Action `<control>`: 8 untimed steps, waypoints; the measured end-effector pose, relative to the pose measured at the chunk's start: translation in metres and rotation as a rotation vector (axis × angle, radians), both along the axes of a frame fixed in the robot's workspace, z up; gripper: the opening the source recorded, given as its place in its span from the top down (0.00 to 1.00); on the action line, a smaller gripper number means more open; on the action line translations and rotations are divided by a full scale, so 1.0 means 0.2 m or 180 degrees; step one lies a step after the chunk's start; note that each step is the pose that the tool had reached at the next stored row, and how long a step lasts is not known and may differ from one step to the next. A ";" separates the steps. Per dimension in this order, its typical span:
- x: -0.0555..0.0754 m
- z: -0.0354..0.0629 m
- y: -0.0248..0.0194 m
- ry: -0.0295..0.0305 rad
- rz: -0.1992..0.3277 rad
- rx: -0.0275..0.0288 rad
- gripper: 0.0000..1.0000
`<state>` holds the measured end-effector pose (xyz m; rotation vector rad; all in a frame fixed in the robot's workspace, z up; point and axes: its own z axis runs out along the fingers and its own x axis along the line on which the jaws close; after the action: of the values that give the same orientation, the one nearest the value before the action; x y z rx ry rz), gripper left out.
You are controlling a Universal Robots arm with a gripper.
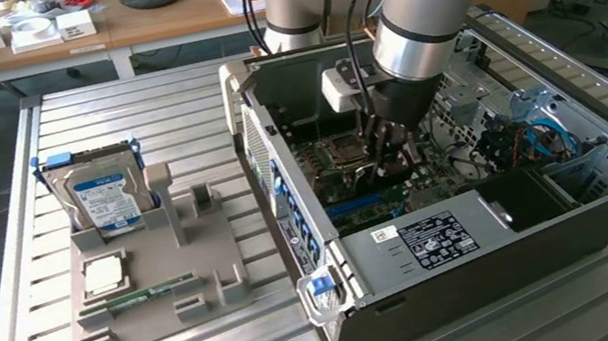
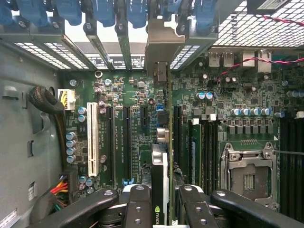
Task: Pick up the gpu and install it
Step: 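Insert the gpu into the slot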
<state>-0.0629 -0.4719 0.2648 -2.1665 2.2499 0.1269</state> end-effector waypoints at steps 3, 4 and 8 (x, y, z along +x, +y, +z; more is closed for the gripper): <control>0.00 -0.001 0.000 0.0000 0.0000 -0.0001 0.73; 0.00 -0.002 0.000 0.0000 -0.0001 0.0000 0.73; -0.02 -0.004 0.000 -0.0003 0.0000 0.0000 0.73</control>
<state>-0.0659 -0.4719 0.2639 -2.1661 2.2496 0.1260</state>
